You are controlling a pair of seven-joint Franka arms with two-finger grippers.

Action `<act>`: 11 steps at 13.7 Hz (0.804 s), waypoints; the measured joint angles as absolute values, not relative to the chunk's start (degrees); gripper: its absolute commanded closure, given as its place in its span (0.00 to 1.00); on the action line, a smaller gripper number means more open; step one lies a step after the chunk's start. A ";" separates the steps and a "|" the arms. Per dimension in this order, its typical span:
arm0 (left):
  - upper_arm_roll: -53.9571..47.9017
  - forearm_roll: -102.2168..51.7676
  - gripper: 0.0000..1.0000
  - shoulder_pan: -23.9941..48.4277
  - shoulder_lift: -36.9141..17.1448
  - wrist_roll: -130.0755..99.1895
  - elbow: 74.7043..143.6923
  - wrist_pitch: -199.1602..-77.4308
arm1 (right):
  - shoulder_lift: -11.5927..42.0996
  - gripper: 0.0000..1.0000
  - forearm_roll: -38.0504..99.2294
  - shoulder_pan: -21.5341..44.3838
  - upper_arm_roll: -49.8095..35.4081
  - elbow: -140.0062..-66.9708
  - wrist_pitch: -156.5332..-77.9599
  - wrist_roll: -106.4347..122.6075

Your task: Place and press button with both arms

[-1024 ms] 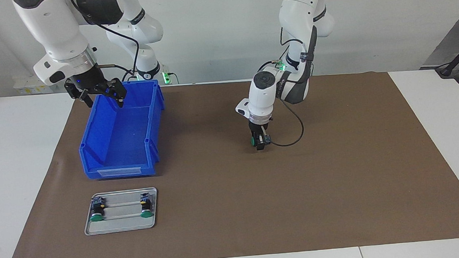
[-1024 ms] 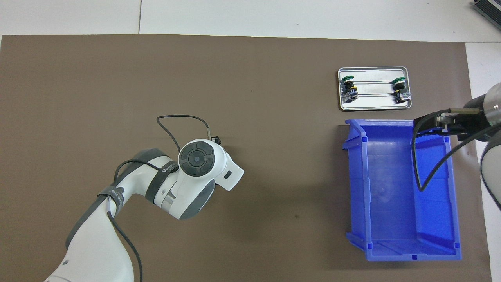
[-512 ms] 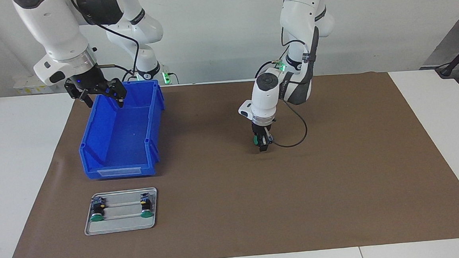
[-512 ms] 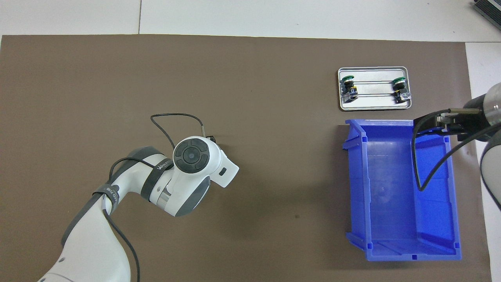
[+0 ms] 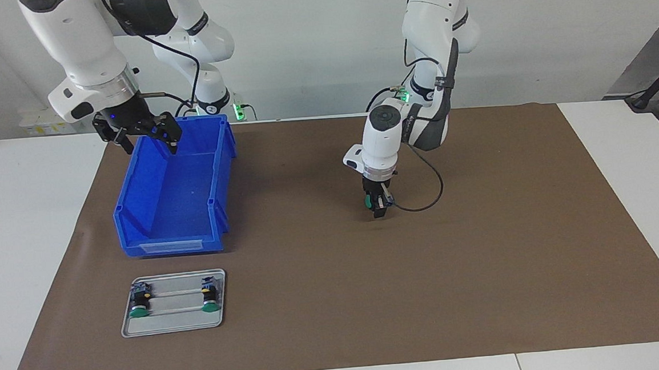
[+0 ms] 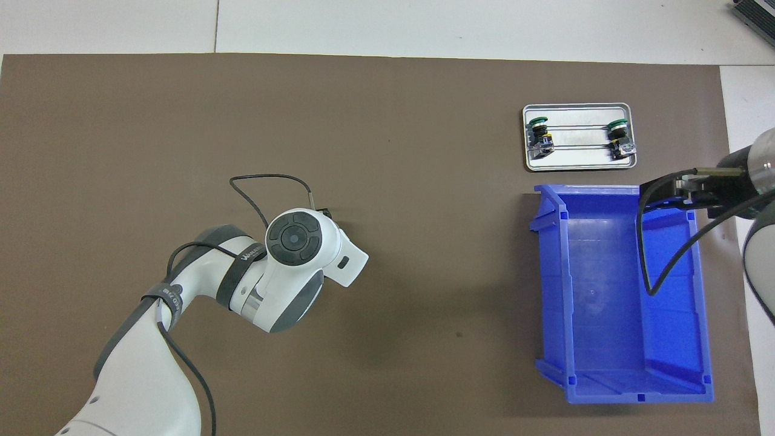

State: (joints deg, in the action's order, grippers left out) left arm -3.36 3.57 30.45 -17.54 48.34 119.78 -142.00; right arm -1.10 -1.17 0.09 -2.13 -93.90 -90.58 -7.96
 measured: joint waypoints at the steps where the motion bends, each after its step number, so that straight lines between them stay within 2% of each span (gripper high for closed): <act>1: -3.29 3.57 1.00 30.44 -17.58 48.30 119.61 -142.02 | -1.10 0.00 -1.17 0.09 -2.13 -93.90 -90.58 -7.96; 11: -3.20 3.57 1.00 30.36 -17.99 48.04 117.38 -142.20 | -1.10 0.00 -1.17 0.09 -2.13 -93.90 -90.58 -7.96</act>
